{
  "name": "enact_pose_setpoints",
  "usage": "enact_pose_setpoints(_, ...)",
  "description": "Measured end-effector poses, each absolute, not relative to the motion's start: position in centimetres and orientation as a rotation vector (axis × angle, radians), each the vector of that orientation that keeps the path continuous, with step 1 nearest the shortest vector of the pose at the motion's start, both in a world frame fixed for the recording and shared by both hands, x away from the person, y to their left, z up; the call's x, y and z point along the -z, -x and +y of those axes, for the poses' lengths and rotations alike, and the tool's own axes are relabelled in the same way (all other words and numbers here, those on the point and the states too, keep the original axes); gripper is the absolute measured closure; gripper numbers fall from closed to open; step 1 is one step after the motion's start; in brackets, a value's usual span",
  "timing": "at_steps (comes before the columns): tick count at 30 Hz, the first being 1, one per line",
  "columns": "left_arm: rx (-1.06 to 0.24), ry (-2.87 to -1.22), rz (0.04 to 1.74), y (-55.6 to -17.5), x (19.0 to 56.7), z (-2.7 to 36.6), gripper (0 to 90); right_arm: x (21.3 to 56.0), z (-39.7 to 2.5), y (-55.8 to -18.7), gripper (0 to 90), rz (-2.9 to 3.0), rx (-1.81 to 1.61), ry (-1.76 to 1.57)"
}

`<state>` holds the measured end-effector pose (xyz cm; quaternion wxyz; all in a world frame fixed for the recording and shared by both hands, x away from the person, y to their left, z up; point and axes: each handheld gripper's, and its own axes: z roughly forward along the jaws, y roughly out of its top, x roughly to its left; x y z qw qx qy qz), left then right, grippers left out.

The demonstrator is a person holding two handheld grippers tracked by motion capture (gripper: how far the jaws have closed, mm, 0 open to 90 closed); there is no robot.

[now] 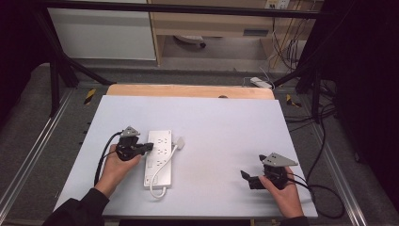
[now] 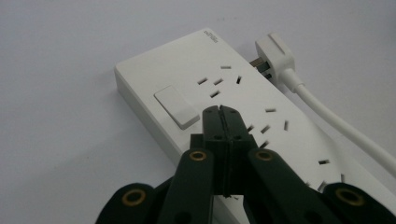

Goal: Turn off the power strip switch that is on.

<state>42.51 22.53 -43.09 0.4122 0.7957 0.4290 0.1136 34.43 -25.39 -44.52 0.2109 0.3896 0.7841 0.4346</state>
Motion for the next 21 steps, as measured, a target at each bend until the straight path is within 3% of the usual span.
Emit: enact_pose_setpoints(21,-0.286,-2.001,1.092,-42.83,43.34,22.79,90.0,44.51,-25.39,-34.44,3.5,2.179,-1.207,-1.081)
